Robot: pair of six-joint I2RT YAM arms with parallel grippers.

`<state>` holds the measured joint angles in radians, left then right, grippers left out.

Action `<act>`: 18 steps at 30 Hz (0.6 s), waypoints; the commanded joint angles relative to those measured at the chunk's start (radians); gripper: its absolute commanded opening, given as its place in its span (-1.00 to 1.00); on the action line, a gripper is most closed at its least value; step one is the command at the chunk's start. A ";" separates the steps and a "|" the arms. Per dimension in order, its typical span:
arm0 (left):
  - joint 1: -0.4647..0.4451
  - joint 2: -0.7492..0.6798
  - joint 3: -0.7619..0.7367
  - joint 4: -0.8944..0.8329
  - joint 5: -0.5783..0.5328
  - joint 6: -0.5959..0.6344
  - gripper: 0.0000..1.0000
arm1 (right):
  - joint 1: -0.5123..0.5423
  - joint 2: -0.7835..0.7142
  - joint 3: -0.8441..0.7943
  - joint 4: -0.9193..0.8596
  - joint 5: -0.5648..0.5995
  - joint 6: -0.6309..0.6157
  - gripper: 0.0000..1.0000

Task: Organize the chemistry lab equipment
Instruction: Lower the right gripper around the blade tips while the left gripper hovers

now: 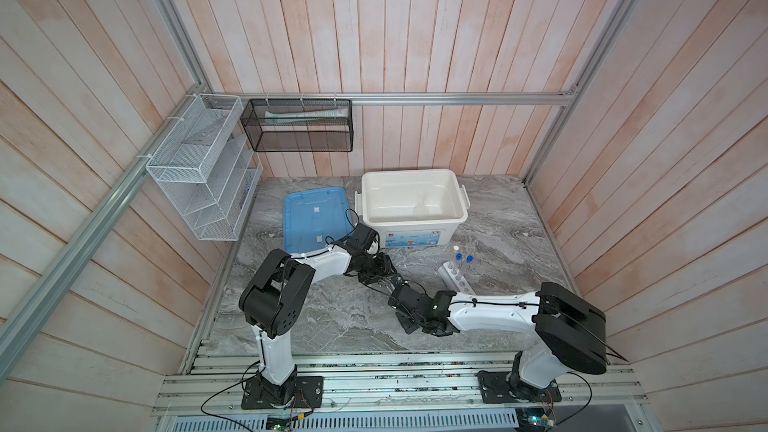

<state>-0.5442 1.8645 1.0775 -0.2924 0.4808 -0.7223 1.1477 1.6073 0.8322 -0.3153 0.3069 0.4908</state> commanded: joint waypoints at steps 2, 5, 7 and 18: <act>-0.012 0.044 -0.015 -0.039 -0.035 0.021 0.11 | 0.004 0.021 -0.001 -0.001 0.020 -0.017 -0.99; -0.016 0.041 -0.028 -0.024 -0.032 0.013 0.06 | 0.003 0.026 0.002 0.007 0.018 -0.021 -0.99; -0.017 0.041 -0.031 -0.023 -0.031 0.014 0.05 | 0.001 0.025 0.001 0.010 0.016 -0.023 -0.99; -0.004 0.002 -0.065 -0.016 -0.047 0.050 0.06 | -0.022 -0.031 -0.051 0.010 -0.092 -0.026 -0.58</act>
<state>-0.5526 1.8584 1.0588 -0.2661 0.4725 -0.6994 1.1313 1.5833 0.8005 -0.3050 0.2523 0.4675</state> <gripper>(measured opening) 0.530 0.204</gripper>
